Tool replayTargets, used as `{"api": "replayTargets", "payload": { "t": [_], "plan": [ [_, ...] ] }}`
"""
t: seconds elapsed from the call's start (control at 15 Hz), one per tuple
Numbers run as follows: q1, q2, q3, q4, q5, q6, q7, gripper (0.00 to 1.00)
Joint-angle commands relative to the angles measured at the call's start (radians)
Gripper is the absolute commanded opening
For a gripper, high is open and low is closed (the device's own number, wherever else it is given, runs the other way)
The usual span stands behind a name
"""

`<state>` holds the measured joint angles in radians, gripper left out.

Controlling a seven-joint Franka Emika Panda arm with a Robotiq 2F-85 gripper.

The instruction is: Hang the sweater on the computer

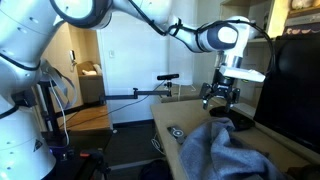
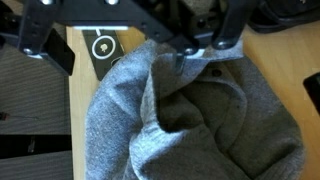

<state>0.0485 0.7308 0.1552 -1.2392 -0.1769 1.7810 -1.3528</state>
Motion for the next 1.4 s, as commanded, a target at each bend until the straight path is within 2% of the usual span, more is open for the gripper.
{"api": "replayTargets", "payload": {
  "t": [0.0, 0.2, 0.4, 1.33],
  "plan": [
    [0.008, -0.004, -0.012, -0.015, -0.008, 0.070, -0.012, 1.00],
    [0.006, 0.003, -0.013, -0.019, -0.012, 0.128, -0.018, 1.00],
    [0.008, 0.014, -0.012, -0.002, 0.002, 0.096, -0.003, 1.00],
    [0.012, 0.019, -0.014, 0.000, 0.001, 0.094, 0.009, 1.00]
  ]
}}
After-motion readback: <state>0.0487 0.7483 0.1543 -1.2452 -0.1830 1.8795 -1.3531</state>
